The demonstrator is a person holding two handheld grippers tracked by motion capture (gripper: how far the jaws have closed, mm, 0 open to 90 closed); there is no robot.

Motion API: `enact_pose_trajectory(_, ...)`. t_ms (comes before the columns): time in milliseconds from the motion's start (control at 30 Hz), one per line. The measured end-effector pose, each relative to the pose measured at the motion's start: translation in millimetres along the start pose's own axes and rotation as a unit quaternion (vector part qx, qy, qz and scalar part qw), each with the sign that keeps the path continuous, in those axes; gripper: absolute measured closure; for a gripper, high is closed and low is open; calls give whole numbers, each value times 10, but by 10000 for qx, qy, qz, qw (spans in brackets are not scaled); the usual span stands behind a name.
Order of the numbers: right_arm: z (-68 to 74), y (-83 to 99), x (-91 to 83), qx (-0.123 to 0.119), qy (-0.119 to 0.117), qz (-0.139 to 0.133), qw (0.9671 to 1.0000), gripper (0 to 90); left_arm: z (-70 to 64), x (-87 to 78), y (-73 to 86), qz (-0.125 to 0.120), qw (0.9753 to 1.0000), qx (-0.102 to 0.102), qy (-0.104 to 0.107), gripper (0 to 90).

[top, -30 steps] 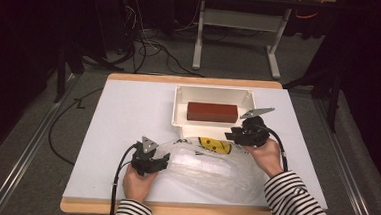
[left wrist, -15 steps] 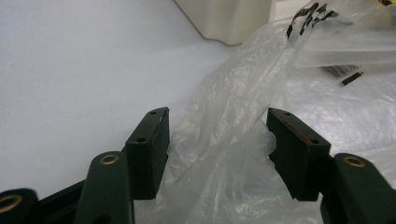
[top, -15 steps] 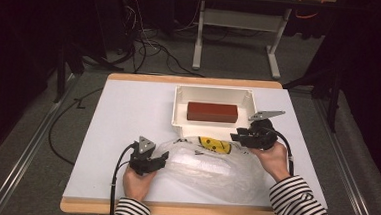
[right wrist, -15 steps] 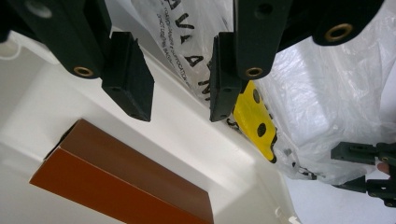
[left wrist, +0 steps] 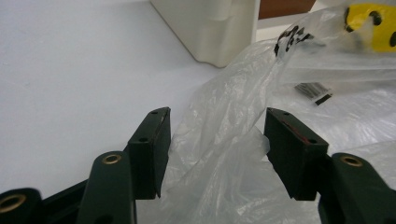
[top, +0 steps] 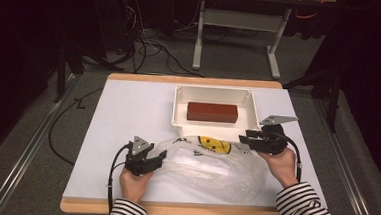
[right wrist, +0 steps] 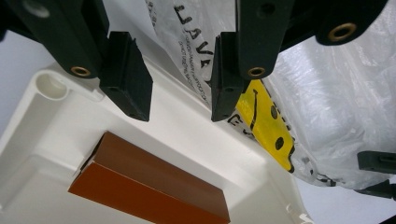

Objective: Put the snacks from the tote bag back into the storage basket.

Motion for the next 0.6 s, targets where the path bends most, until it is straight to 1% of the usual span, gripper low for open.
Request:
enact_pose_trajectory(67, -14, 25, -22, 21, -4, -22, 10000, 586, -6, -34, -34, -55, 10000, -25, 75, 424)
enact_pose_trajectory(100, -25, 39, -28, -8, 1, -33, 10000, 584, -9, -52, -54, -85, 9999, -43, 131, 423)
enact_pose_trajectory(133, -27, 54, -37, 35, 14, -25, 10000, 583, -13, -71, -74, -119, 9997, -60, 180, 419)
enact_pose_trajectory(300, -56, 114, -90, 114, 52, -65, 9999, 579, -16, -145, -141, -238, 9992, -98, 299, 406)
enact_pose_trajectory(433, -91, 149, -144, 153, 103, -146, 9997, 579, -4, -204, -170, -294, 9993, 4, 233, 400)
enact_pose_trajectory(600, -132, 194, -217, 212, 179, -229, 9994, 579, 34, -239, -191, -331, 9993, 3, 157, 401)
Point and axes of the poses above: each handheld gripper's, and its own axes: x roughly forward along the jaws, y roughly out of its underside, z roughly to its left, the point moved 6 cm from there along x, roughly forward along the jaws, and after that the axes turned 1 degree about -y, right-handed, at the moved point
